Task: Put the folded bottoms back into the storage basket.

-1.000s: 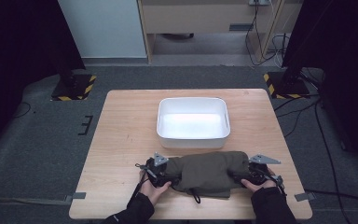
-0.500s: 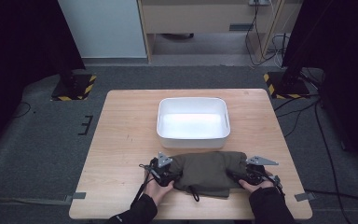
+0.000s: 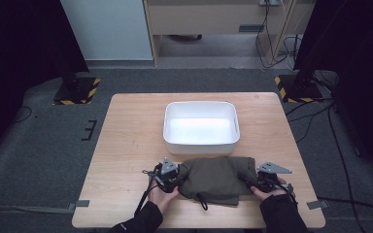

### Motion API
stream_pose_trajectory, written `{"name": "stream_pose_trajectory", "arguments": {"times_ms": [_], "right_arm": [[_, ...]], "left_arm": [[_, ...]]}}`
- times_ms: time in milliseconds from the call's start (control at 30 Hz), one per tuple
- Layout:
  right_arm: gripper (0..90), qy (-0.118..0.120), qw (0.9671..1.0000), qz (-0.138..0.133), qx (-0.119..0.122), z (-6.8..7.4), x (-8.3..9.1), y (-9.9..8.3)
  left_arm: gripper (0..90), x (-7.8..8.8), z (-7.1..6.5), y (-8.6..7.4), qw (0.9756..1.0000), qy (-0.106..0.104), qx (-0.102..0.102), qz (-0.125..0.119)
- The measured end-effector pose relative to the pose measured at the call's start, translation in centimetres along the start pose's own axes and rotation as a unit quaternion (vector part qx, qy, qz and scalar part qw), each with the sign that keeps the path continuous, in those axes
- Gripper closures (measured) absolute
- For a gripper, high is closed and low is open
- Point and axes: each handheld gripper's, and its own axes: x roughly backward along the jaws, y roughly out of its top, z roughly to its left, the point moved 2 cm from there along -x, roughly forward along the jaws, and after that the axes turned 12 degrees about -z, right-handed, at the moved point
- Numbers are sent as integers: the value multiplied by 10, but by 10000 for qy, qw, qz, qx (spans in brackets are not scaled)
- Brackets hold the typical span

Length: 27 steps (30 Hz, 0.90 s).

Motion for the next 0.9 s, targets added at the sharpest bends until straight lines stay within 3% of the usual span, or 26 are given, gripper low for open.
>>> {"name": "stream_pose_trajectory", "arguments": {"times_ms": [333,533,900], "right_arm": [[766,170,9987,-398,255,13,13,17],[767,204,9971,-630,368,21,18,26],[769,219,9920,-1058,650,35,31,47]], "left_arm": [[810,36,-9,25,9978,-246,-133,-599],[810,44,-7,32,9964,-268,-107,-797],[812,61,-11,49,9909,-438,-66,-1268]]}}
